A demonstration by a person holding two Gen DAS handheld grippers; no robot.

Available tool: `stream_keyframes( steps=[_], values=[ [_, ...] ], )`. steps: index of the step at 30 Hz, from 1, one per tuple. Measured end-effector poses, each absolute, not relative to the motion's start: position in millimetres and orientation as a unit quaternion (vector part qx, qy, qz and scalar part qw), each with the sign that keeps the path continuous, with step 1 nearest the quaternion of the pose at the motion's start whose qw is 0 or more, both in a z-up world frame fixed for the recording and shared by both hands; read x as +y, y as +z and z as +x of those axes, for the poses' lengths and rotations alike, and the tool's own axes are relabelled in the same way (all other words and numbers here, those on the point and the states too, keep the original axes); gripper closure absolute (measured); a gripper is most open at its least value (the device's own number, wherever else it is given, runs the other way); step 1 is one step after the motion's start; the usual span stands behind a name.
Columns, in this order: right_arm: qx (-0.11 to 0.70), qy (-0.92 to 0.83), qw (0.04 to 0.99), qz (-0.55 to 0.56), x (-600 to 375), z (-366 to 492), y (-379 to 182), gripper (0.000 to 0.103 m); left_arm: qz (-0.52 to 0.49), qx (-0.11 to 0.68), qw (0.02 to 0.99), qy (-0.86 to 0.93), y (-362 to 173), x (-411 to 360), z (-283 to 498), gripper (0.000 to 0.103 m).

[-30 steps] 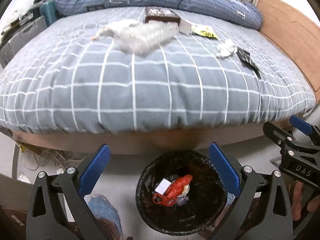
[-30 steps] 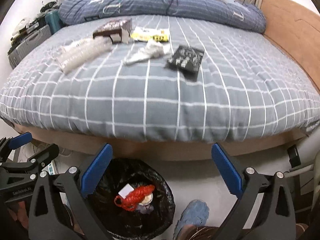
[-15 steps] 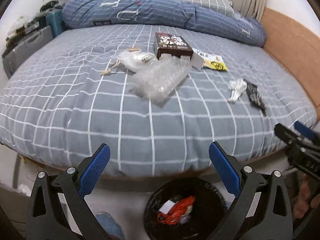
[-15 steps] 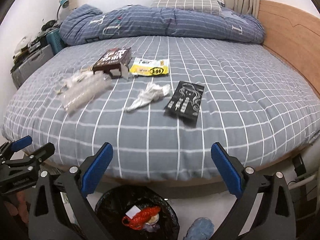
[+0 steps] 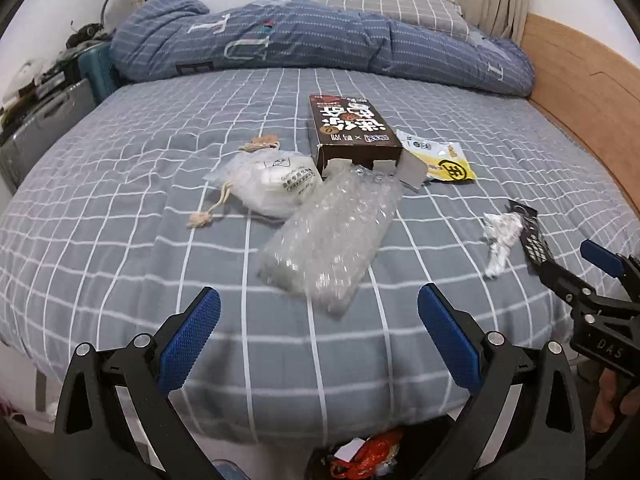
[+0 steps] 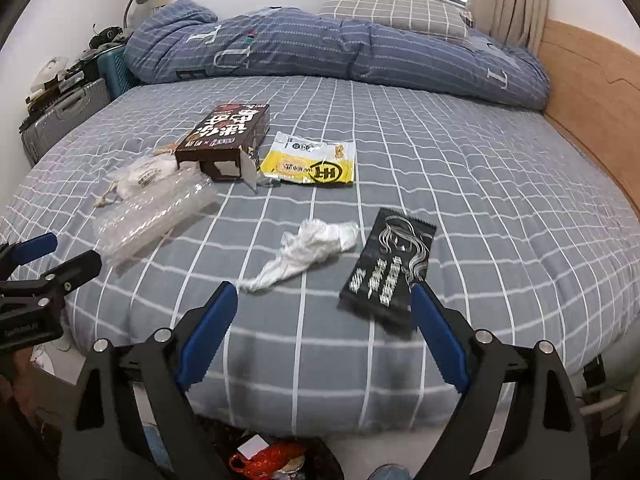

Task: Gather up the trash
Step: 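Grasp the bubble wrap with the left gripper while the right grasps the white tissue, then carry the bubble wrap and tissue with both grippers over the bin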

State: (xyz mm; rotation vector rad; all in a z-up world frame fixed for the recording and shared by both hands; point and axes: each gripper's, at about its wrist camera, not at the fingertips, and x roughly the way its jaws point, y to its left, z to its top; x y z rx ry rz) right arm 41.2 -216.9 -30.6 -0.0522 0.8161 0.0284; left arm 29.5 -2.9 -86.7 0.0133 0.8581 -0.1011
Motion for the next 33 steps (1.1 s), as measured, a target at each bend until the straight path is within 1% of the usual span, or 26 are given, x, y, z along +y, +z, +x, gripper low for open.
stream_keyframes(
  steps=[1,3,10,16,18,19,21,22,24,25,28,29,30,33],
  values=[
    [0.4,0.015,0.916,-0.023,-217,48,-33,0.019,0.003,0.418,0.907,-0.052,-88,-3,36,0.006],
    [0.406,0.017,0.914,-0.02,-217,57,-36,0.023,-0.002,0.419,0.906,-0.054,-88,-3,46,0.006],
    [0.421,0.016,0.906,-0.032,-213,87,-48,0.03,0.02,0.43,0.901,-0.059,-93,-12,80,0.006],
    [0.438,0.018,0.898,-0.042,-210,107,-60,0.042,0.025,0.451,0.889,-0.069,-106,-16,98,0.007],
    [0.444,0.02,0.895,-0.04,-210,110,-63,0.048,0.026,0.457,0.886,-0.074,-110,-17,102,0.007],
    [0.446,0.023,0.894,-0.04,-209,111,-65,0.05,0.026,0.46,0.884,-0.077,-112,-18,103,0.008],
    [0.448,0.025,0.893,-0.043,-208,112,-66,0.056,0.026,0.466,0.881,-0.075,-117,-17,105,0.016],
    [0.451,0.028,0.891,-0.042,-207,113,-67,0.058,0.024,0.467,0.881,-0.075,-118,-17,106,0.018],
    [0.458,0.031,0.888,-0.041,-206,114,-70,0.065,0.02,0.472,0.878,-0.075,-120,-15,106,0.025],
    [0.461,0.032,0.886,-0.038,-206,115,-72,0.067,0.019,0.472,0.878,-0.077,-120,-15,106,0.026],
    [0.464,0.033,0.885,-0.032,-207,114,-73,0.074,0.021,0.474,0.877,-0.079,-121,-16,104,0.035],
    [0.465,0.034,0.884,-0.03,-207,114,-73,0.078,0.022,0.474,0.876,-0.08,-121,-16,104,0.042],
    [0.466,0.035,0.884,-0.028,-207,114,-74,0.08,0.022,0.475,0.876,-0.08,-122,-16,104,0.046],
    [0.468,0.037,0.883,-0.033,-205,112,-75,0.083,0.021,0.477,0.875,-0.082,-124,-16,104,0.053]
  ],
)
